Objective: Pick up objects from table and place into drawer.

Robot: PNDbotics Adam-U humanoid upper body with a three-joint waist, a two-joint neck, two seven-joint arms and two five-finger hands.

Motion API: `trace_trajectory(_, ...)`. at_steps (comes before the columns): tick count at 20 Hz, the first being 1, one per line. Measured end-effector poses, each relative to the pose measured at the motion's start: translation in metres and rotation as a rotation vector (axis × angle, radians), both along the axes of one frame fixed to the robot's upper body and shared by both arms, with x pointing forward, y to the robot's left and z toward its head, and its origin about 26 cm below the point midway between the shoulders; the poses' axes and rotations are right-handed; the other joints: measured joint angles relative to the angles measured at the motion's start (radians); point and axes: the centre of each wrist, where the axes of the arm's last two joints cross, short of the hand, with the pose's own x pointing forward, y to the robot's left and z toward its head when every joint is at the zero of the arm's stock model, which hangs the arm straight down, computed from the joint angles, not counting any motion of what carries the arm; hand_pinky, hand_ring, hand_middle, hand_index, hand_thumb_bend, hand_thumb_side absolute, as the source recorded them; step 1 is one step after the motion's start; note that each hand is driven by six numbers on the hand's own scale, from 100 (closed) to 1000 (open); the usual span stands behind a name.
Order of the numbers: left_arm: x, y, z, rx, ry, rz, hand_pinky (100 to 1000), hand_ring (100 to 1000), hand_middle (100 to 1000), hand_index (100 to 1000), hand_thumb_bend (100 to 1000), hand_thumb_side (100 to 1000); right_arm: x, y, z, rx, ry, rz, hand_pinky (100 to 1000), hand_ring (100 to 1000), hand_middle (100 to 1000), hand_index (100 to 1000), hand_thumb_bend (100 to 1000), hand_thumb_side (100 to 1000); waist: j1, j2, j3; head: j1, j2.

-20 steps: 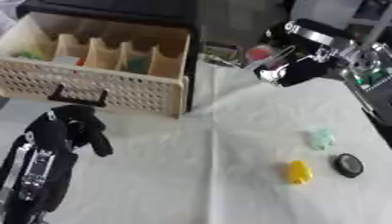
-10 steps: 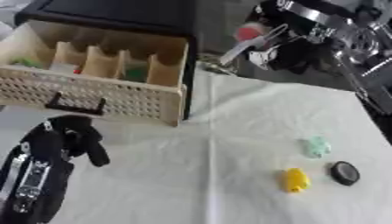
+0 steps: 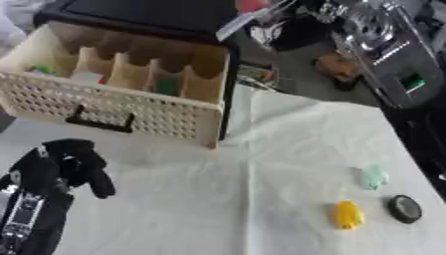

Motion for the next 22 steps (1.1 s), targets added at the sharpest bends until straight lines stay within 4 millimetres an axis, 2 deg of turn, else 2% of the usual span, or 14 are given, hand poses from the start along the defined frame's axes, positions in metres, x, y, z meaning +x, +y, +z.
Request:
trace_trajectory(7,0.000,-0.006,0.003,0.019,-0.012,-0.033,428,392,527,725,100,646,0.008,0.023,0.002,0.070,-0.055,0.014,269,463,145,529,126,100,-0.007,0.009,0.040,-0.047,-0.013)
trace_trajectory(15,0.000,-0.009,0.006,0.030,-0.017,-0.059,428,392,526,724,100,646,0.013,0.042,-0.001,0.117,-0.101,0.021,284,470,157,536,139,100,-0.015,0.018,0.055,-0.074,-0.026)
trace_trajectory(16,0.000,-0.010,0.006,0.031,-0.018,-0.061,428,393,526,724,100,646,0.014,0.043,-0.002,0.118,-0.103,0.021,293,475,157,541,161,108,-0.017,0.019,0.055,-0.074,-0.029)
trace_trajectory(17,0.000,-0.010,0.007,0.033,-0.018,-0.063,428,393,526,724,100,647,0.015,0.044,-0.003,0.118,-0.105,0.021,307,483,162,548,222,109,-0.019,0.019,0.055,-0.074,-0.029)
trace_trajectory(18,0.000,-0.010,0.007,0.034,-0.017,-0.064,428,393,526,724,100,647,0.016,0.046,-0.005,0.116,-0.106,0.021,328,493,170,562,223,138,-0.020,0.019,0.056,-0.074,-0.029)
trace_trajectory(20,0.000,-0.011,0.007,0.036,-0.016,-0.068,428,393,525,724,100,649,0.017,0.050,-0.008,0.107,-0.108,0.026,365,510,189,597,307,181,-0.020,0.019,0.059,-0.074,-0.029)
trace_trajectory(22,0.000,-0.011,0.007,0.037,-0.015,-0.070,428,392,525,724,100,648,0.018,0.053,-0.010,0.093,-0.112,0.029,397,526,208,629,435,264,-0.022,0.019,0.061,-0.073,-0.029)
